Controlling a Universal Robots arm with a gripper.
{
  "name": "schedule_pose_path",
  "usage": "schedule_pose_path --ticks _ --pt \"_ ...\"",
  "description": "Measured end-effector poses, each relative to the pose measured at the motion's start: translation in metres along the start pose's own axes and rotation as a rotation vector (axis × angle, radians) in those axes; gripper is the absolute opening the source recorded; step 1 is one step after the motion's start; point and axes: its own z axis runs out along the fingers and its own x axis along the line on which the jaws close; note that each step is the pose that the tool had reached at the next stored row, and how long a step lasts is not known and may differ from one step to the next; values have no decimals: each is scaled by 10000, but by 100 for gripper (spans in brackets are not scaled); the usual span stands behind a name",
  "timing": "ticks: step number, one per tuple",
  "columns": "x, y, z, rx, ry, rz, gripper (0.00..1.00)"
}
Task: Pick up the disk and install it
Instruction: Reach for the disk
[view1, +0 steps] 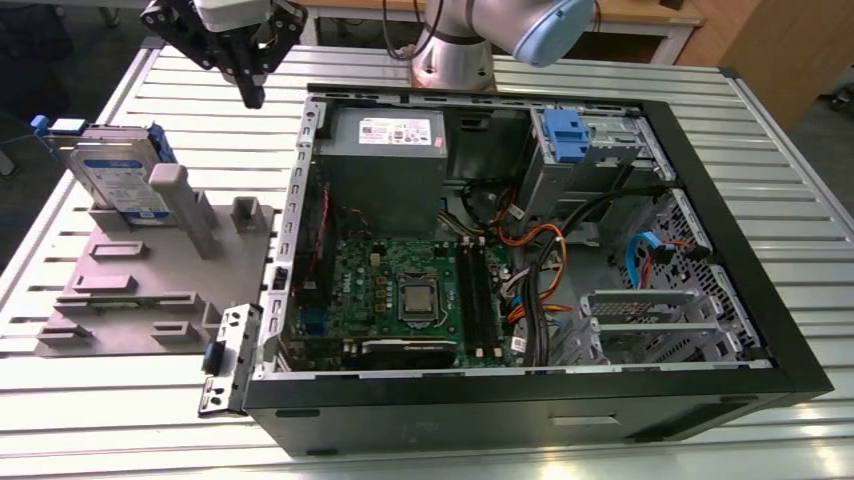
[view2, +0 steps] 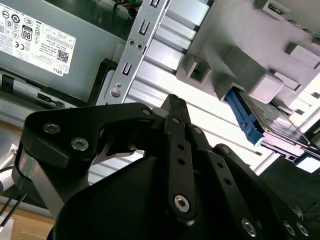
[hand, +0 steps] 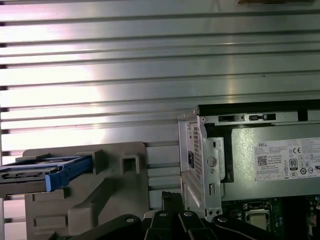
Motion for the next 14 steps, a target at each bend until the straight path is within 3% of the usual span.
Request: schedule_pose_path --ticks 14 --pt "77 -5 -1 -1 0 0 11"
